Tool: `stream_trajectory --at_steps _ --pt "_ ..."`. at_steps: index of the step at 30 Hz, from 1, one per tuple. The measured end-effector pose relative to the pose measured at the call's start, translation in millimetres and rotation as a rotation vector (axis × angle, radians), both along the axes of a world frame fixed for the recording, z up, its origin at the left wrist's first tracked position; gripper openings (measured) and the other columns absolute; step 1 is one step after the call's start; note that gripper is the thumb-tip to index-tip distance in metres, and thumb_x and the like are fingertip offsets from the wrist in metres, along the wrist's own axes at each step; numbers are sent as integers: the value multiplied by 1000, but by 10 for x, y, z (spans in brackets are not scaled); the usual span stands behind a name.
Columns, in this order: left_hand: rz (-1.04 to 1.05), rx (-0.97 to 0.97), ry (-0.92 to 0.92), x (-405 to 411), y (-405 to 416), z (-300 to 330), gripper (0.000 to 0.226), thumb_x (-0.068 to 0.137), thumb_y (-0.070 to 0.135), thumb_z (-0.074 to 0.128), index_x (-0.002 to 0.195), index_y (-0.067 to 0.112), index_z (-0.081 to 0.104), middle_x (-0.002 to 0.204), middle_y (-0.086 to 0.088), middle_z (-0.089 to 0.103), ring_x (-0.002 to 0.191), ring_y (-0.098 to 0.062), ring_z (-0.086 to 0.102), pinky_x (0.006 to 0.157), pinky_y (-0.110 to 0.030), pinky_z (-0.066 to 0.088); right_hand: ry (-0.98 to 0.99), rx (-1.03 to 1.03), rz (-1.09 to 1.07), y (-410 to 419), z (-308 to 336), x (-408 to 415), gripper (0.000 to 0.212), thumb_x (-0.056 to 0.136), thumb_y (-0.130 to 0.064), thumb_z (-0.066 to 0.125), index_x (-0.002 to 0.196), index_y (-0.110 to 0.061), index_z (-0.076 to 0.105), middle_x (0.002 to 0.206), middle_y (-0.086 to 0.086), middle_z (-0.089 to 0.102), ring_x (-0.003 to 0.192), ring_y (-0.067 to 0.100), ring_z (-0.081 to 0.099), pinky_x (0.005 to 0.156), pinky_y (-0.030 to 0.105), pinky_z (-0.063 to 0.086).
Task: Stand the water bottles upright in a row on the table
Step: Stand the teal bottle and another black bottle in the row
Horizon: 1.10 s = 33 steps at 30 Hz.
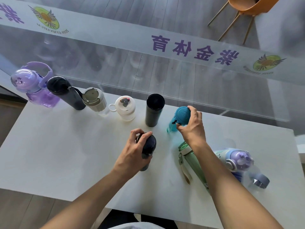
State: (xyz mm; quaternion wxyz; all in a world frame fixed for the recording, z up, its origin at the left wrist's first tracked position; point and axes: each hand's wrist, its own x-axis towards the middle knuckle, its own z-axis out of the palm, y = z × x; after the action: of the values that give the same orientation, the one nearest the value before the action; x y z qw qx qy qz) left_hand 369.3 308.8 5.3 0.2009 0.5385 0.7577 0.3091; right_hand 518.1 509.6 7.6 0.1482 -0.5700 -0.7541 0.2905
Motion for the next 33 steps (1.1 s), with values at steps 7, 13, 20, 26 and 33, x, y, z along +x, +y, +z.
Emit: stream_trajectory --at_steps 7,13,20,26,33 --pt "-30 21 -3 26 -75 -38 76 68 22 82 136 28 49 130 -2 35 101 -19 54 91 -29 50 -81 -51 0 2 20 68 102 73 -22 85 155 -19 23 140 12 40 127 31 47 109 37 38" --pt "-4 23 -107 53 -59 -26 100 68 15 82 150 35 27 129 4 42 110 -17 53 92 -22 44 93 29 70 -702 385 210 74 79 -34 77 144 -25 42 126 0 49 116 17 52 102 34 44" --pt "-122 138 -142 156 -61 78 101 69 13 83 151 28 26 135 -3 51 114 -17 57 95 -26 49 84 -290 200 -1255 439 203 78 72 -60 77 138 -41 40 129 -15 48 117 1 50 97 23 46" --pt "-240 167 -154 242 -66 138 106 69 15 85 151 31 20 135 -4 50 113 -14 56 99 -25 48 74 -230 193 -1305 524 284 62 71 -53 80 123 -42 49 117 -18 59 105 -3 57 85 14 48" --pt "-284 196 -145 350 85 269 99 69 22 86 150 19 29 143 -2 38 129 -12 44 107 -21 38 113 -188 88 -1184 718 530 63 61 -51 81 115 -34 53 108 -15 62 97 2 61 82 21 54"
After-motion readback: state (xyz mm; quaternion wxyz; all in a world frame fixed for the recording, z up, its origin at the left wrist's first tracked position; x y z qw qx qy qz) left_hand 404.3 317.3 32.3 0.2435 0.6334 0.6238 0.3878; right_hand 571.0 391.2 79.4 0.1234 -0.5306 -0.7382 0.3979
